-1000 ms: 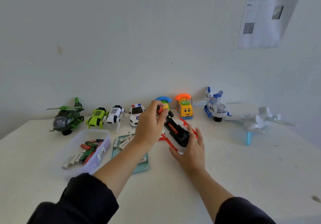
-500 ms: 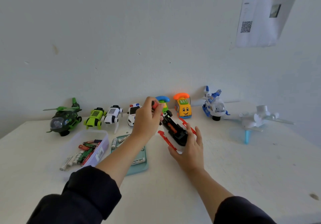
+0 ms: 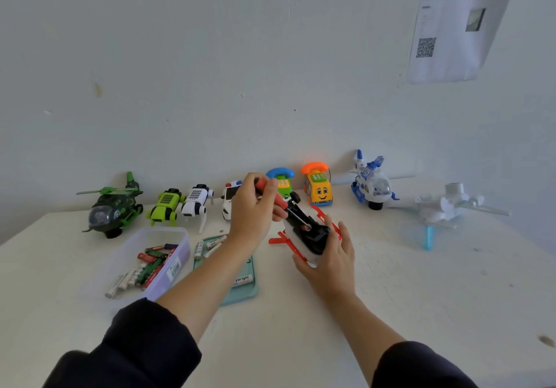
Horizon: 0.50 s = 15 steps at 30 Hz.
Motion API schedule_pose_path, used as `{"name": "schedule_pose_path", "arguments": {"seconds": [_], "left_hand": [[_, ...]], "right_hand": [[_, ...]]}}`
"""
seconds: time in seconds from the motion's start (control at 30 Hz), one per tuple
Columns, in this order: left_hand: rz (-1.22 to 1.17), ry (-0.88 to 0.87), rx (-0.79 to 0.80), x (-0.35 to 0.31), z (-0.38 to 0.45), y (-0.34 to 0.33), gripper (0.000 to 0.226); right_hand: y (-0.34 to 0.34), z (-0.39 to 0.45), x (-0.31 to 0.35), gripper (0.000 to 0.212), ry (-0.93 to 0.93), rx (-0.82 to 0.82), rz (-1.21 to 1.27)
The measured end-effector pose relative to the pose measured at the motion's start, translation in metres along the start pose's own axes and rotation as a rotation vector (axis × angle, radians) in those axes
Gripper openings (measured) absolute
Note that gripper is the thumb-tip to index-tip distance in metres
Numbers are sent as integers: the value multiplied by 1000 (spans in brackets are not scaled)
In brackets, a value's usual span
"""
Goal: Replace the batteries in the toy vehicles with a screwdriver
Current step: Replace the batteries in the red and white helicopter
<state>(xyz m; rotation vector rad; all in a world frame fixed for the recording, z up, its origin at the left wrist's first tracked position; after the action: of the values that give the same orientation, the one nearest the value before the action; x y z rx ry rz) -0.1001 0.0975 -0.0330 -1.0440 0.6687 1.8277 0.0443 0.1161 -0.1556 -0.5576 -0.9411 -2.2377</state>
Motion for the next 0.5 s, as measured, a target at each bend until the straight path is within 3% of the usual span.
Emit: {"name": "schedule_pose_path", "arguments": {"seconds": [0.17, 0.3, 0.37, 0.43, 0.5], "left_hand": [[-113, -114, -127, -19, 1, 4, 18], [40, -554, -235, -39, 1, 9, 8], [270, -829, -145, -42, -1, 1, 3], [501, -998, 65, -35, -5, -14, 5], [654, -908, 321, -24, -7, -26, 9]], "right_hand": [[3, 0, 2, 96, -6, -1, 27], [5, 0, 4, 96, -7, 6, 36], [4, 1, 3, 95, -16, 18, 53], [3, 1, 2, 94, -18, 43, 61], [1, 1, 1, 93, -20, 54, 63]]}}
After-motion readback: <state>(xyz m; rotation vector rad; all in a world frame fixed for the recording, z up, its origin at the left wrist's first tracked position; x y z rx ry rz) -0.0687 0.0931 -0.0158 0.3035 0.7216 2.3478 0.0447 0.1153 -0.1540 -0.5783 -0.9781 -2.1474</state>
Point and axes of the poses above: each hand's wrist, its own z-axis towards the middle knuckle, its own y-axis out of the back of the hand, x = y × z, the point moved 3 cm from there along z, towards the middle knuckle, and after that the axes turned 6 degrees about -x, right-handed, at the moved point
